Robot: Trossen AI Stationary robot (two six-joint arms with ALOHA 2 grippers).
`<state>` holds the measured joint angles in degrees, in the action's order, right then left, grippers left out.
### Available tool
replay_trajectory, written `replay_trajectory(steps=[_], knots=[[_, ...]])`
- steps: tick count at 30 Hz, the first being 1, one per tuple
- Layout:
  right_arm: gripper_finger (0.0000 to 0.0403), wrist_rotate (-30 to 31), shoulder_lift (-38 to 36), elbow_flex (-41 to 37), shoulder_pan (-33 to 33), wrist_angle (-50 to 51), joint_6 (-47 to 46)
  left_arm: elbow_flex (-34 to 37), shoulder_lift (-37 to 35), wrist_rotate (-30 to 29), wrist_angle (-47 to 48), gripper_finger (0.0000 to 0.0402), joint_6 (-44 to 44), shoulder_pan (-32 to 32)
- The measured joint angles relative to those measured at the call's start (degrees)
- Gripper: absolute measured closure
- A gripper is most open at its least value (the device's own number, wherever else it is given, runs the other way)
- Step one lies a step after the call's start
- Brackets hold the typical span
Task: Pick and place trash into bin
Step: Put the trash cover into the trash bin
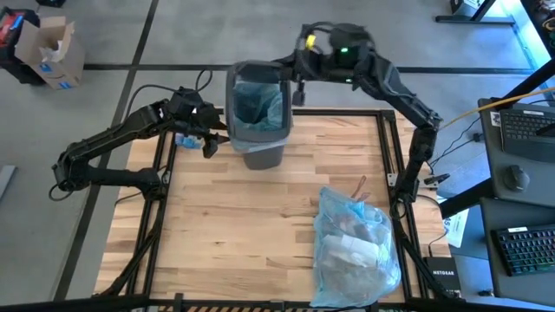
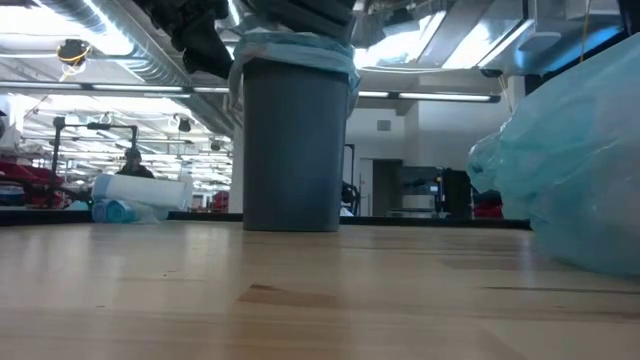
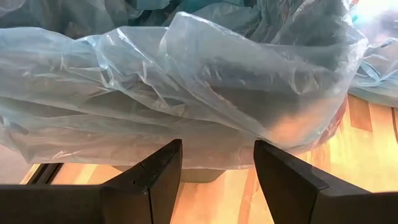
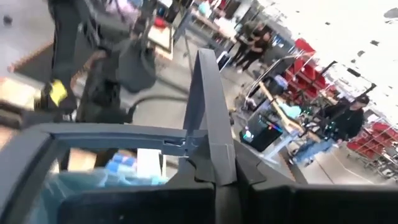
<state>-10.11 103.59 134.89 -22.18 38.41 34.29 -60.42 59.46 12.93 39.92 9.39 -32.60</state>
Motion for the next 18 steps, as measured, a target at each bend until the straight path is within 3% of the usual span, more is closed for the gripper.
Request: replay_trajectory(steps=[14, 18], knots=[[0.0388, 0.79, 6.79, -0.11, 0.03, -2.43, 6.75, 0.0, 0.02, -0.02, 0.08, 0.0208, -0.19, 0.0], [0.0387, 3.84, 7.72, 0.0, 0.05, -2.39, 6.73, 0.0, 0.02, -0.02, 0.13, 0.0208, -0.31, 0.02]])
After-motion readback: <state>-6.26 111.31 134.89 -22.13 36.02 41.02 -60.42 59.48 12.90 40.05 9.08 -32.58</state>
